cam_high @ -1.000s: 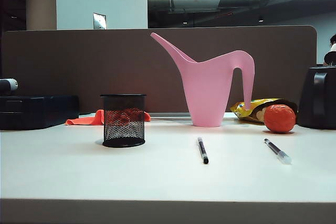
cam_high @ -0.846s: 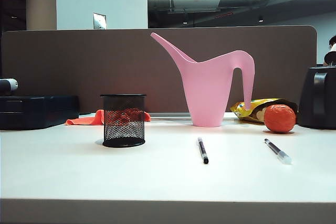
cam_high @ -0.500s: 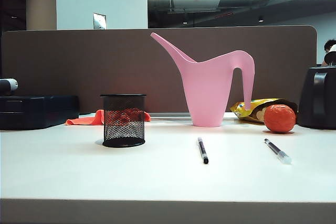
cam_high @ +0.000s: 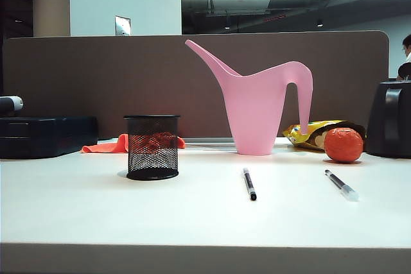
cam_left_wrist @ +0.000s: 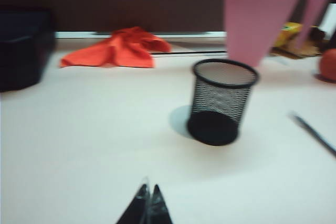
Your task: Pick up a few water-based pens and put them in the pen basket.
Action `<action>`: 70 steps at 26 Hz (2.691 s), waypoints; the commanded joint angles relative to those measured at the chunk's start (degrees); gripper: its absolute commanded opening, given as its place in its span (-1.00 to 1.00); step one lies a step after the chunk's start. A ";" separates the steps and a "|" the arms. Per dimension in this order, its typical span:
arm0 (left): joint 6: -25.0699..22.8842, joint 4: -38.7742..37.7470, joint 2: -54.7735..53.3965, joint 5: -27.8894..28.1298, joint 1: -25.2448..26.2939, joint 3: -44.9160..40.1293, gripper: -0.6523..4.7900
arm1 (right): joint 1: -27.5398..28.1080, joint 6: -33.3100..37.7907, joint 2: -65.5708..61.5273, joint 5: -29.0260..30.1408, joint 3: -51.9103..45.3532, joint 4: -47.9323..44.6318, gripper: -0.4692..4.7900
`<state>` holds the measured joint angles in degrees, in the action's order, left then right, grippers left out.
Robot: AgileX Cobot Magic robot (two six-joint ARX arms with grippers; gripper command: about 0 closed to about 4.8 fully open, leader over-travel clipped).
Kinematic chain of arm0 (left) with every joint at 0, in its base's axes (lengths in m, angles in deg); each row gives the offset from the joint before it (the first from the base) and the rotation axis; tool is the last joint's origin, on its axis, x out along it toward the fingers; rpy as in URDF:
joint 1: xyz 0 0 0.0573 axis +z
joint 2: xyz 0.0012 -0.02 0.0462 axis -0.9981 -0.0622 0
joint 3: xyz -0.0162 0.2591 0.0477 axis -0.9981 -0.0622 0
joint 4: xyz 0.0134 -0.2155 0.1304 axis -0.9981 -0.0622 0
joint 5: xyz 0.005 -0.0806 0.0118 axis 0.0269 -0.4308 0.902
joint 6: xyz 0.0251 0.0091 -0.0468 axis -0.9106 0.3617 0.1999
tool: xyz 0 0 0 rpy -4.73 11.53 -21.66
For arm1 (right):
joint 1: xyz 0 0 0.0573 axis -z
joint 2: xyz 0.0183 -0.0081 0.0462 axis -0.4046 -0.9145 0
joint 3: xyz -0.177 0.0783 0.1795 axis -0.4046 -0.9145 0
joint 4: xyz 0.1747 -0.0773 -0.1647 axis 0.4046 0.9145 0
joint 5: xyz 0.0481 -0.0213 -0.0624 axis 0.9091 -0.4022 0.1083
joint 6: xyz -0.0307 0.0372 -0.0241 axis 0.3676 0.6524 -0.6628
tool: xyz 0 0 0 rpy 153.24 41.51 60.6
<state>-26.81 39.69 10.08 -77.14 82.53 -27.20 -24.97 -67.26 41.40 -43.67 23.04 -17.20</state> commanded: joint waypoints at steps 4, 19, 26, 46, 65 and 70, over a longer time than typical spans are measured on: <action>0.02 0.04 -0.02 -13.11 0.02 0.07 -0.78 | -0.15 2.16 -13.09 2.14 12.52 9.03 -0.84; 0.00 -0.15 -0.04 -17.51 0.02 0.07 -0.78 | -10.95 4.72 -69.33 5.14 32.57 1.05 0.19; 0.00 -0.55 -0.04 -17.53 0.02 0.07 -0.78 | -12.39 4.72 -89.48 4.13 42.25 1.42 0.41; 0.00 -0.96 -0.02 -17.53 0.02 0.09 -0.78 | -13.70 4.50 -99.03 1.22 42.66 5.75 -0.86; -0.02 -0.98 -0.04 -17.44 0.02 0.07 -0.78 | -17.14 4.94 -88.83 21.16 46.31 -19.67 -0.86; -0.02 -0.98 -0.02 -17.42 0.02 0.07 -0.78 | -20.55 5.03 -88.98 23.71 46.29 -34.14 -0.86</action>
<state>-26.74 38.36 10.08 -94.36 82.53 -27.20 -44.53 -62.34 -47.84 -20.92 69.22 -44.50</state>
